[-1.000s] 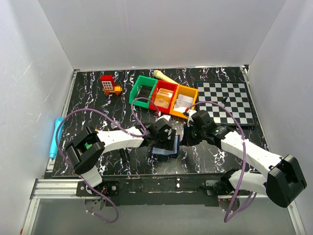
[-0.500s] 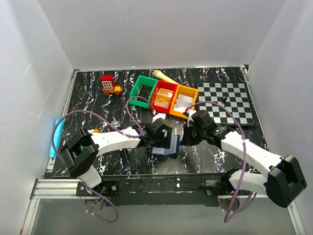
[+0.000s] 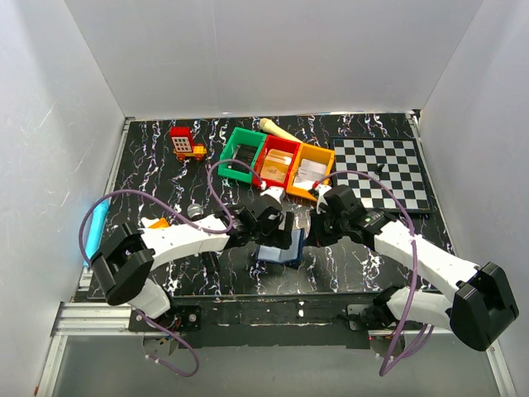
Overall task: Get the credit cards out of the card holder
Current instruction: Remove the credit card from the card holder.
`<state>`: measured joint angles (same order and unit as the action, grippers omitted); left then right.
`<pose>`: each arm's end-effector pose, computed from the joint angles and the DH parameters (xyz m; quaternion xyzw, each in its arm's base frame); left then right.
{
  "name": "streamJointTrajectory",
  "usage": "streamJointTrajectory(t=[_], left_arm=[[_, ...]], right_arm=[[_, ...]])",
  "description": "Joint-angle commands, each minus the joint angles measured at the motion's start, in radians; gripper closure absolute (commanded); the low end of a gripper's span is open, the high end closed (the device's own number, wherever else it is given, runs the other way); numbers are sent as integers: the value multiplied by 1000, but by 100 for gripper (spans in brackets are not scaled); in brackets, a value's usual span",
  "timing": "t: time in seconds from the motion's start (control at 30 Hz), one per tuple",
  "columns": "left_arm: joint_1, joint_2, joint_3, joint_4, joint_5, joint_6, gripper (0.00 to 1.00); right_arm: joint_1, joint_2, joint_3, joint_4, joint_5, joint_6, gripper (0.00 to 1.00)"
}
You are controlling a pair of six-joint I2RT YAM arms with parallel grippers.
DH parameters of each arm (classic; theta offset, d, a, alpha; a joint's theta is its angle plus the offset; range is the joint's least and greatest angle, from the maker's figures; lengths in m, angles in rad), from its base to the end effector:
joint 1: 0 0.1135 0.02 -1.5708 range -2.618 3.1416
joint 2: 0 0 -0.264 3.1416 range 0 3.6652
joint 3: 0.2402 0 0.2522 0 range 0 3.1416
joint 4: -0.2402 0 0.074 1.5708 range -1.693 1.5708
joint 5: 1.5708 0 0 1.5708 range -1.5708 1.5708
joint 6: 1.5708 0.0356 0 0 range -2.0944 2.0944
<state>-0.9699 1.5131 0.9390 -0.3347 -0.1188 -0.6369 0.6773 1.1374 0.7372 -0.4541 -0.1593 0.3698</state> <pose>0.1789 -0.2535 0.2082 0.1374 0.9342 -0.1945 0.2656 0.1755 0.1484 0.2306 -0.1705 0.9183 0.2393 0.2655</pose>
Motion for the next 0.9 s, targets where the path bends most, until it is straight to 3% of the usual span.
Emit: streamJointTrajectory(t=[0.0, 0.53, 0.87], left_arm=[[-41, 39, 64, 37, 59, 59, 18], [-52, 81, 69, 33, 53, 65, 19], [-52, 62, 57, -4, -31, 36, 19]], right_arm=[[5, -33, 64, -12, -14, -17, 99], [5, -16, 85, -23, -14, -31, 99], [4, -13, 77, -20, -13, -31, 99]])
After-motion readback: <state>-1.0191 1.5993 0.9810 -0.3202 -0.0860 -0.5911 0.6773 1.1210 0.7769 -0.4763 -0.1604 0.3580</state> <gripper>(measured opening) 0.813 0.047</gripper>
